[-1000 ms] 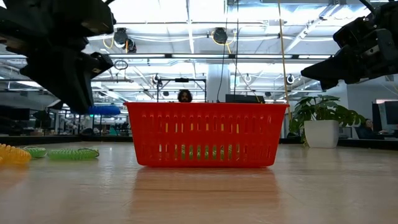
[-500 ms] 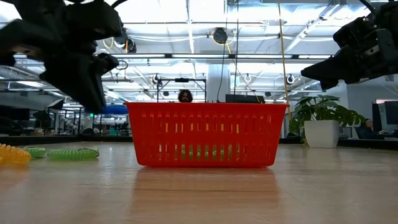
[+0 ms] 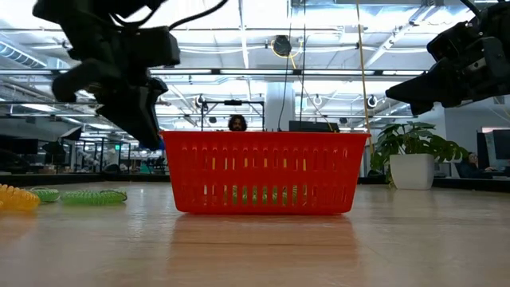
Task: Sort spring keychains into baskets
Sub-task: Put the blue spring keychain into the yellow basket
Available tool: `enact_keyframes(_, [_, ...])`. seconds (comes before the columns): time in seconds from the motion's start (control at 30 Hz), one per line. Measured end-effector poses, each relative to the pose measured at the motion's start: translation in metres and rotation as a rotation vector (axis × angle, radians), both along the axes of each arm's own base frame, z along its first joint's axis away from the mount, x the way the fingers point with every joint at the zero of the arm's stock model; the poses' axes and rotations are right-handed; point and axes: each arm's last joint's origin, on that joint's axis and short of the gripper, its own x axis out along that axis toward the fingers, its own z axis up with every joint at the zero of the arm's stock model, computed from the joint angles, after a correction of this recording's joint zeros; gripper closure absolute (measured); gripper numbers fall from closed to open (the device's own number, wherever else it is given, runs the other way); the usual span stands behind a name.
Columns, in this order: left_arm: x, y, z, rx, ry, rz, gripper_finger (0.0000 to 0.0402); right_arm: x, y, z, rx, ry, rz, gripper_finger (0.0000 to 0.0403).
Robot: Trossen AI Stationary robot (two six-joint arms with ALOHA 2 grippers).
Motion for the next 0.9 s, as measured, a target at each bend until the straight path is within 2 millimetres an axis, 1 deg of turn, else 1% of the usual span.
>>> enact_keyframes(0.27, [0.004, 0.021, 0.000, 0.016, 0.004, 0.055, 0.0366, 0.000, 0.000, 0.000, 0.000, 0.000, 0.000, 0.0365])
enact_keyframes(0.47, [0.009, 0.030, 0.002, 0.011, -0.030, 0.086, 0.0366, 0.000, 0.000, 0.000, 0.000, 0.000, 0.000, 0.0364])
enact_keyframes(0.6, [0.014, 0.036, 0.005, 0.010, -0.082, 0.092, 0.0366, 0.000, 0.000, 0.000, 0.000, 0.000, 0.000, 0.0365])
enact_keyframes(0.7, [0.018, 0.037, 0.008, 0.019, -0.121, 0.045, 0.0366, 0.000, 0.000, 0.000, 0.000, 0.000, 0.000, 0.0364])
enact_keyframes(0.83, [0.024, 0.033, 0.012, 0.000, -0.174, -0.108, 0.0366, 0.000, 0.000, 0.000, 0.000, 0.000, 0.000, 0.0364])
enact_keyframes(0.9, [0.027, 0.032, 0.015, -0.013, -0.211, -0.153, 0.0366, 0.000, 0.000, 0.000, 0.000, 0.000, 0.000, 0.0364])
